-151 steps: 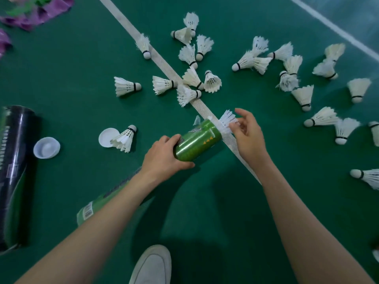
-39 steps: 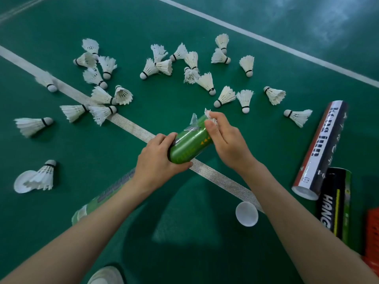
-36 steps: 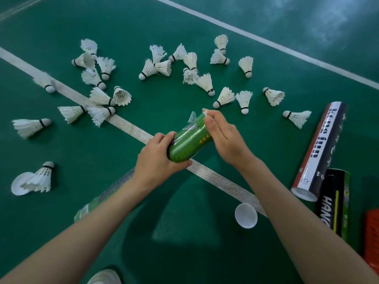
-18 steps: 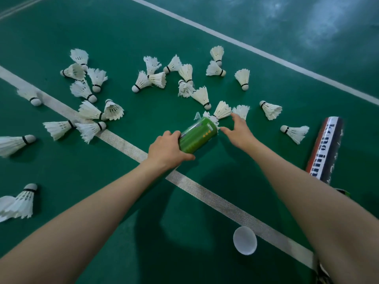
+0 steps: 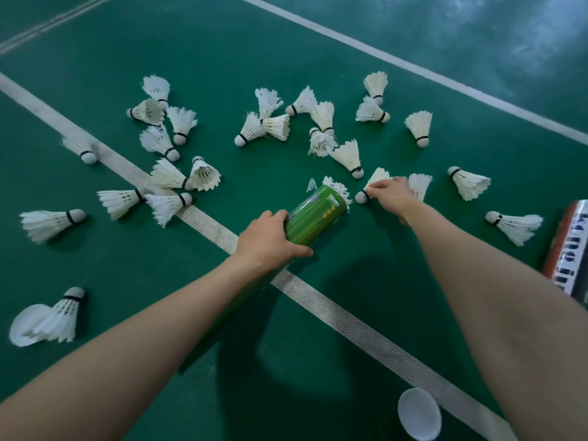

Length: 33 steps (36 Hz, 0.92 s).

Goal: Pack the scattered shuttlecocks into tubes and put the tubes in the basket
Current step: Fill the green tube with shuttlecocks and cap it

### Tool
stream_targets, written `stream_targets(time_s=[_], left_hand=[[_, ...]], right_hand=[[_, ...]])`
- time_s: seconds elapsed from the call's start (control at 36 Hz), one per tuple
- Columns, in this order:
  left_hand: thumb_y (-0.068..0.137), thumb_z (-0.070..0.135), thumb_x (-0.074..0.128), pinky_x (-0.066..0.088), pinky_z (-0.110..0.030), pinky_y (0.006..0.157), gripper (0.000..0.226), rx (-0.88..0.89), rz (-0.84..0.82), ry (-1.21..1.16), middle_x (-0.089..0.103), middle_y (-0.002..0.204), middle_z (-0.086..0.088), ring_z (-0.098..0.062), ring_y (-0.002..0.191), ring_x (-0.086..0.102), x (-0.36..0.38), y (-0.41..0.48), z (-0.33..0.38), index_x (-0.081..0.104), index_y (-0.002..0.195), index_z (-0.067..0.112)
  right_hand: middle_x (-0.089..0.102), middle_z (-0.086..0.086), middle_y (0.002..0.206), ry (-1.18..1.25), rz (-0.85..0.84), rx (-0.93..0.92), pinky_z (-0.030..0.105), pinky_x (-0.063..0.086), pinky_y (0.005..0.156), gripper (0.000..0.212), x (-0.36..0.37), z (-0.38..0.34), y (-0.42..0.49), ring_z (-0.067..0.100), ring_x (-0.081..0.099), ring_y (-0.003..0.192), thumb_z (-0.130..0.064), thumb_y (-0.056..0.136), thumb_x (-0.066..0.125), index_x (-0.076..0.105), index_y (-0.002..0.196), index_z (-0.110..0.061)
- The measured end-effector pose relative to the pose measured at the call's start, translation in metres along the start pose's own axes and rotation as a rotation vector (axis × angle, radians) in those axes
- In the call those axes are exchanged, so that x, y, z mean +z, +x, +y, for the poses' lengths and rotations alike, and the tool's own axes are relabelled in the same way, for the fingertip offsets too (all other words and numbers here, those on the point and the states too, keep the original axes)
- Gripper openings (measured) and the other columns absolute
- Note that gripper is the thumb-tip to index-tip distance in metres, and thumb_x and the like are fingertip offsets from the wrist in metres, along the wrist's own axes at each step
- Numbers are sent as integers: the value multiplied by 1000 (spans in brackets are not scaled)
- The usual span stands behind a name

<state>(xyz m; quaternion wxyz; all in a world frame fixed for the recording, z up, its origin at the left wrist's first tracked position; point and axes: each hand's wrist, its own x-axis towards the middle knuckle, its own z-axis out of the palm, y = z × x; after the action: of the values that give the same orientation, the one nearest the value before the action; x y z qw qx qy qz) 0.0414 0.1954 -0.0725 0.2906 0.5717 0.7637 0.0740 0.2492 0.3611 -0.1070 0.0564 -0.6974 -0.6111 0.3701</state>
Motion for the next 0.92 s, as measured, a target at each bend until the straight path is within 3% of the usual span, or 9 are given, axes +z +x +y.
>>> stream_targets(time_s=[0.11,0.19,0.36,0.47,0.64,0.75,0.92], left_hand=[[64,64,73,46,-33,76,73,-22,-19,2,50,100,3,-18,93,52,9,-9,-4,50,120,25],[64,64,74,46,-33,77,73,-28,-32,9,51,102,2,-19,95,52,12,-17,-3,50,120,25],[63,64,74,48,-35,79,73,2,7,-27,51,101,2,-20,94,52,5,-41,2,50,121,26],[64,60,76,49,-36,80,73,76,80,-77,50,101,5,-18,93,51,-10,-69,13,47,123,28],[66,52,79,48,-36,84,80,187,148,-156,48,110,5,-17,100,50,-47,-117,44,39,131,28],[66,48,80,48,-39,85,81,276,160,-211,48,114,4,-18,101,51,-69,-156,59,36,130,24],[63,35,85,47,-41,92,81,330,170,-395,48,119,2,-17,105,51,-79,-212,72,37,127,21]], right_hand=[[59,14,125,-21,107,-106,32,39,103,26,14,5,-21,29,53,116,-19,92,57,69,113,-10],[59,11,119,102,194,-147,24,39,90,24,16,8,-43,22,56,105,-14,94,53,68,111,-7],[56,-4,92,373,341,-249,7,36,56,10,-10,-5,-106,2,46,69,-18,90,62,61,99,-17],[50,-19,94,412,318,-397,4,39,64,18,-40,-21,-163,0,45,71,-13,92,59,51,107,-20],[49,-15,96,458,307,-567,5,40,72,28,-77,-47,-247,0,50,79,-12,94,57,46,116,-24],[56,-11,96,275,303,-689,8,40,71,38,-100,-63,-302,4,56,85,-18,97,52,41,133,-22],[64,2,97,-58,310,-968,30,48,78,31,-124,-82,-379,17,59,89,-18,99,46,51,129,-15]])
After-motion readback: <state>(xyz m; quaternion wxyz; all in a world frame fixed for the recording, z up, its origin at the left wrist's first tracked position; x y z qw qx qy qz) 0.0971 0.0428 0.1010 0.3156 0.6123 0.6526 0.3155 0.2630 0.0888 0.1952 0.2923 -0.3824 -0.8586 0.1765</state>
